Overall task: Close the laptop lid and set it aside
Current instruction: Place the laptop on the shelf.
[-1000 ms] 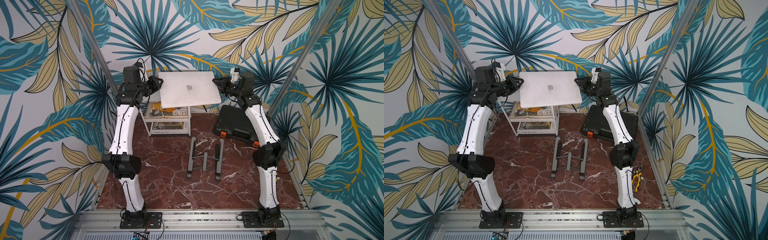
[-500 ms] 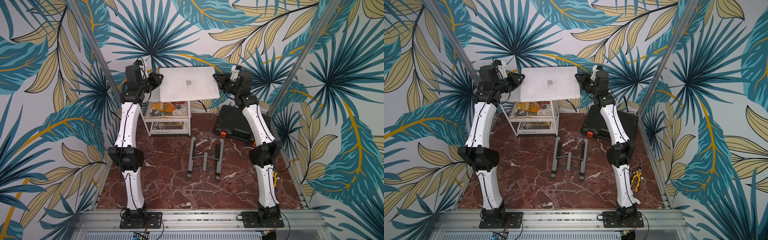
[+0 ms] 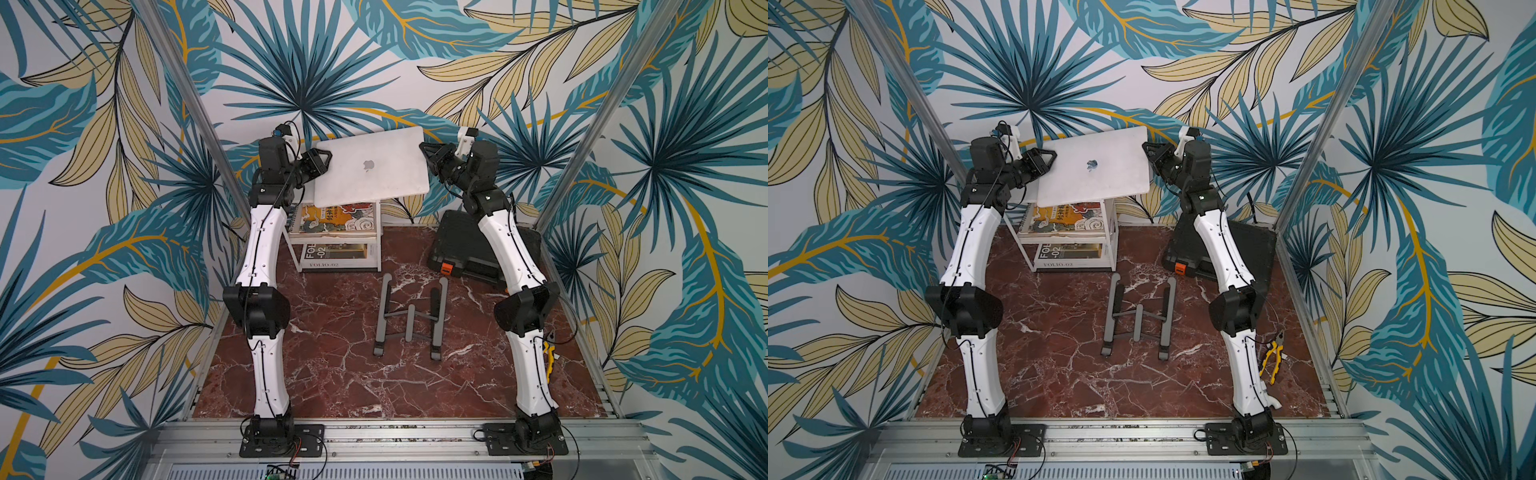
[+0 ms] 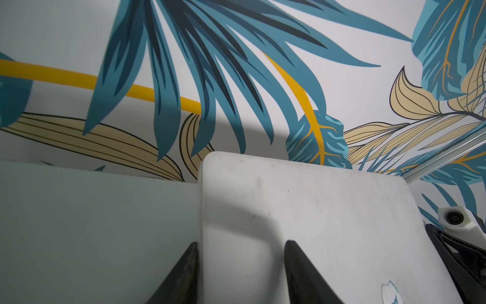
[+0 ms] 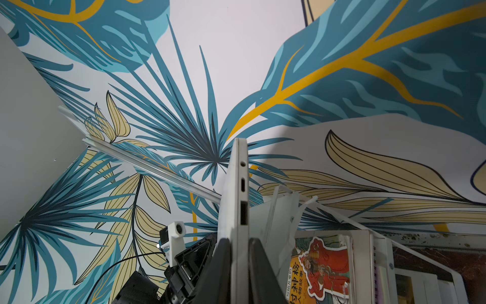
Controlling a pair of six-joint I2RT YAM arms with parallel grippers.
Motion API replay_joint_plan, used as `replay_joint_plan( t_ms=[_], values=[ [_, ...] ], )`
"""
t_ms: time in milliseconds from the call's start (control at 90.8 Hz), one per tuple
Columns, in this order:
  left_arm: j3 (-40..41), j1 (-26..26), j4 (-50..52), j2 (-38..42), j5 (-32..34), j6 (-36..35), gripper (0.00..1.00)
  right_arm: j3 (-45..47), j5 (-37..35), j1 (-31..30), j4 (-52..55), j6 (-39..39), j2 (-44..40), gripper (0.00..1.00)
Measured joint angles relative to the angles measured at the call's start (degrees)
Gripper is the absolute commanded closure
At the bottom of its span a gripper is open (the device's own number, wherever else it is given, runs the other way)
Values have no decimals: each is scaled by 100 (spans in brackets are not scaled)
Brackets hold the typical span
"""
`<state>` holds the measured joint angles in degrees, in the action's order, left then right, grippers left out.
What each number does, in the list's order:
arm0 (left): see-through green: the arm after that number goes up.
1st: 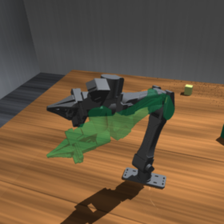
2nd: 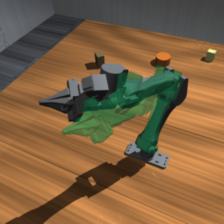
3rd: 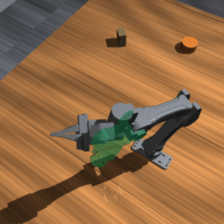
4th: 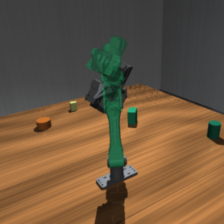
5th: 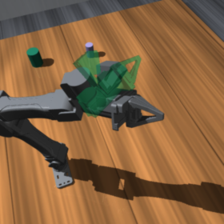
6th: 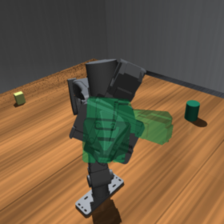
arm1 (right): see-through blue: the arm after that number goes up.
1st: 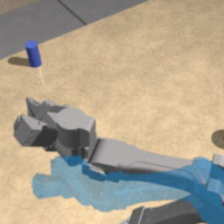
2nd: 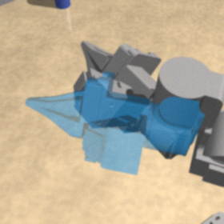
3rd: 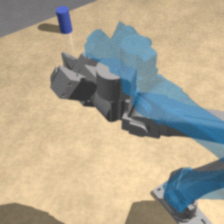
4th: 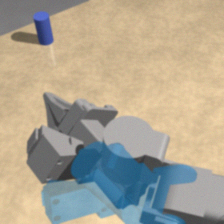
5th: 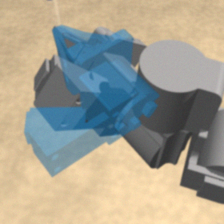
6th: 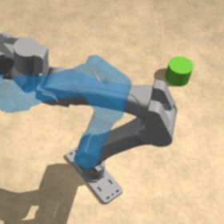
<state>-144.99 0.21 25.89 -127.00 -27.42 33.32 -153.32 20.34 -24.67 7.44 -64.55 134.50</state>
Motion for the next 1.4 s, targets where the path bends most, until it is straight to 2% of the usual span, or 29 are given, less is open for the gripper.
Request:
replay_joint_plan(
  t_ms=[286,529,705,859,914,980,1080,1179,1256,1344,1399],
  values=[
    [-2,96,-50,2,48,-352,32,4,-59,-33,4,-13,72,100],
    [-42,481,-409,0,127,-603,21,227,-35,-46,-74,-109,81,100],
    [-317,702,-693,-127,234,-702,18,474,-39,-39,-197,-179,59,100],
    [-203,776,-793,-98,219,-901,16,494,-103,-42,-208,-232,57,100],
    [219,758,-925,116,223,-1141,12,494,-140,-42,-203,-256,55,100],
    [1143,708,-1113,680,299,-1526,10,494,-208,-42,-199,-302,55,100],
    [2618,531,-1539,1816,299,-2081,9,496,-334,-48,-175,-354,52,100],
    [3615,271,-2072,2999,225,-2726,2,507,-498,-79,-127,-387,28,100],
    [4347,-81,-2524,4000,212,-3488,0,511,-621,-101,-90,-409,-7,100],
    [5246,-721,-3018,5086,258,-4511,0,529,-719,-118,-4,-426,-72,100],
    [5716,-1088,-3254,5525,264,-5040,0,533,-754,-127,44,-437,-111,100]
  ],
)
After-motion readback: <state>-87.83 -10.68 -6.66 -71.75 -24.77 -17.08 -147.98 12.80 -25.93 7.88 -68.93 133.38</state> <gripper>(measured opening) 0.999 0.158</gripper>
